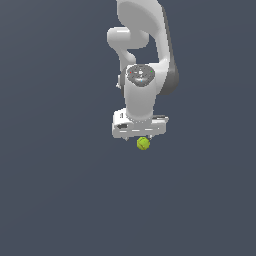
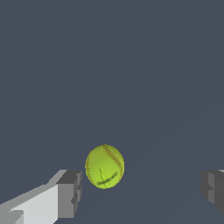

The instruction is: Pick up the object and move it to a goal position.

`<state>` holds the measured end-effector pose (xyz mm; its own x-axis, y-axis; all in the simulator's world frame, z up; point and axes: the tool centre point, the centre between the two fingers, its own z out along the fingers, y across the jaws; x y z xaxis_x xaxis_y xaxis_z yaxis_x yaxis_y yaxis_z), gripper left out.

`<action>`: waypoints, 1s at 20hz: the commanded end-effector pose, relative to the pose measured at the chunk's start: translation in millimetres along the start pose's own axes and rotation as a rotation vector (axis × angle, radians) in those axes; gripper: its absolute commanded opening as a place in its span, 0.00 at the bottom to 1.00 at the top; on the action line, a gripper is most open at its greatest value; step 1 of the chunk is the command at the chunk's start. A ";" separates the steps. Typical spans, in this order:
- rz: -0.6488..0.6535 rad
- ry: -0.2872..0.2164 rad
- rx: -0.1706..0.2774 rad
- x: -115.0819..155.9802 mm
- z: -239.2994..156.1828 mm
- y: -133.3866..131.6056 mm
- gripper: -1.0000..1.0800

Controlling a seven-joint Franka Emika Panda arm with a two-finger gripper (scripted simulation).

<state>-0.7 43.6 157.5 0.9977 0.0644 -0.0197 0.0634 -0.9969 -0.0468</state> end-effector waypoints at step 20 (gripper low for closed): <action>-0.539 0.003 -0.045 -35.1 54.9 -26.1 0.96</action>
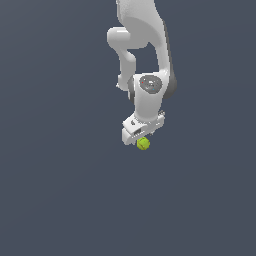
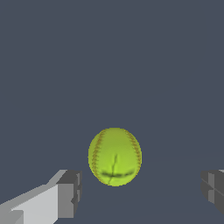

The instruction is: Pick up the object and move it to a goal position.

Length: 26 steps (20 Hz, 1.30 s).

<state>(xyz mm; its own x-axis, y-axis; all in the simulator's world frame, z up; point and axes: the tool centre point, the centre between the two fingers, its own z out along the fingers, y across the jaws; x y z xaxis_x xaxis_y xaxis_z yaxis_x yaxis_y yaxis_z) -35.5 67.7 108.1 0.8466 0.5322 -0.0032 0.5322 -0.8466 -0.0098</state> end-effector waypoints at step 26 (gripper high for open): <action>-0.195 0.002 -0.010 -8.2 56.8 -17.2 0.96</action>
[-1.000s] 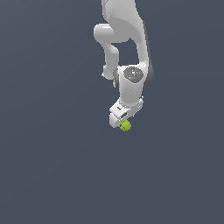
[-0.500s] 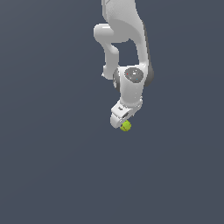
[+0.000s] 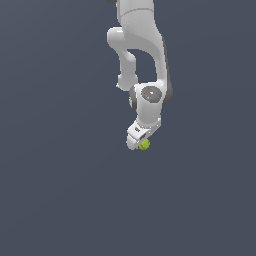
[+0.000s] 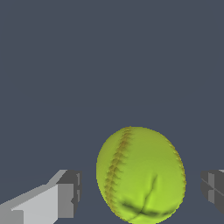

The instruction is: Pick up the object and move it to a goal position.

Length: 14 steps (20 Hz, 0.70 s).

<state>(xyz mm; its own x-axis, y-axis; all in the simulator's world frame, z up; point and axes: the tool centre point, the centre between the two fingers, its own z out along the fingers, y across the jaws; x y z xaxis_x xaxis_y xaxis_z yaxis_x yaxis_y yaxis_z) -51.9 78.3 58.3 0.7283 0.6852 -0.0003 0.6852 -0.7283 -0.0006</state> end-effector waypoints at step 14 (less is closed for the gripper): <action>-0.002 0.000 0.000 0.5 16.9 0.5 0.00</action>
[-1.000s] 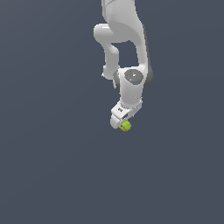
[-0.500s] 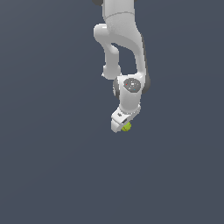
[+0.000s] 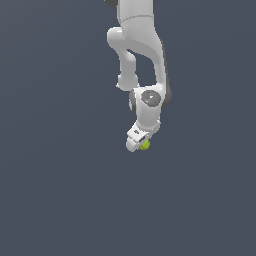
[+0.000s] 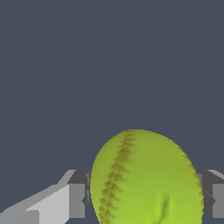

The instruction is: Pick up the object and move it to a goal position.

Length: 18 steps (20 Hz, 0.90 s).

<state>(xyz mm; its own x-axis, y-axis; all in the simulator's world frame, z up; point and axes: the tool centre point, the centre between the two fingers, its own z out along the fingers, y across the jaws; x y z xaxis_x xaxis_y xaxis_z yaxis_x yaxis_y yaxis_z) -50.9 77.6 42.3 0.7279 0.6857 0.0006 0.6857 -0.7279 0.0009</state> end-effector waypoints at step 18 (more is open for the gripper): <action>-0.001 0.001 0.001 9.5 -53.4 32.1 0.00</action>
<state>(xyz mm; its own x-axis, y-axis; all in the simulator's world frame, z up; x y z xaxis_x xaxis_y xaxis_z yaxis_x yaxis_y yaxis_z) -27.8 63.9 85.0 0.7273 0.6864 -0.0007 0.6864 -0.7273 -0.0014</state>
